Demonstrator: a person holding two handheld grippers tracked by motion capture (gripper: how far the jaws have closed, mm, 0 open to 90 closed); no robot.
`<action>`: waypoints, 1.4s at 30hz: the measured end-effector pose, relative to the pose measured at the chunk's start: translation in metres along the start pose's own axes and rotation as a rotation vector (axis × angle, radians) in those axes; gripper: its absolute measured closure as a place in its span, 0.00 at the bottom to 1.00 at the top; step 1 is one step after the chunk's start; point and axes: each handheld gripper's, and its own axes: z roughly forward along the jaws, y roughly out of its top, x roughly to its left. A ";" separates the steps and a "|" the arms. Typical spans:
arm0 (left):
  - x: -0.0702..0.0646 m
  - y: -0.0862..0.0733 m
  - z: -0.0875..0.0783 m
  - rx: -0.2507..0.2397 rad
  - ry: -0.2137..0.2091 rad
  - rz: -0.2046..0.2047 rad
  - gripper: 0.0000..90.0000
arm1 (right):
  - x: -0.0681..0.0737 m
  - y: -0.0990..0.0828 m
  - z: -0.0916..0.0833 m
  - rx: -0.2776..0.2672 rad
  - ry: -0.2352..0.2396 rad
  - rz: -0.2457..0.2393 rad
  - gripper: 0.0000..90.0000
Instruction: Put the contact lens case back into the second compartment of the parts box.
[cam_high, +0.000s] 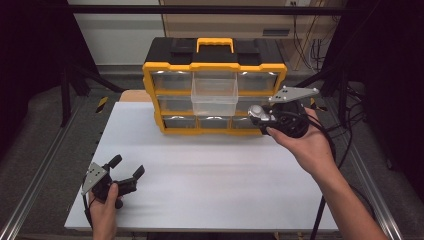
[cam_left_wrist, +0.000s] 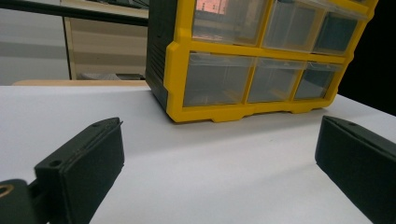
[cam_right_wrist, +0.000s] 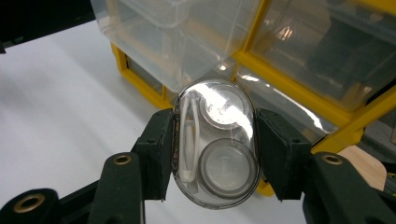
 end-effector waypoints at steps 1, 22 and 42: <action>0.000 0.000 0.000 0.000 0.000 0.000 0.01 | -0.001 0.003 0.000 -0.002 -0.001 0.001 0.55; -0.001 -0.001 0.002 0.010 0.002 0.010 0.01 | -0.013 0.053 -0.006 -0.073 -0.011 0.011 0.55; -0.005 -0.001 0.000 0.011 0.011 0.030 0.01 | -0.005 0.089 0.009 -0.139 0.022 -0.003 0.55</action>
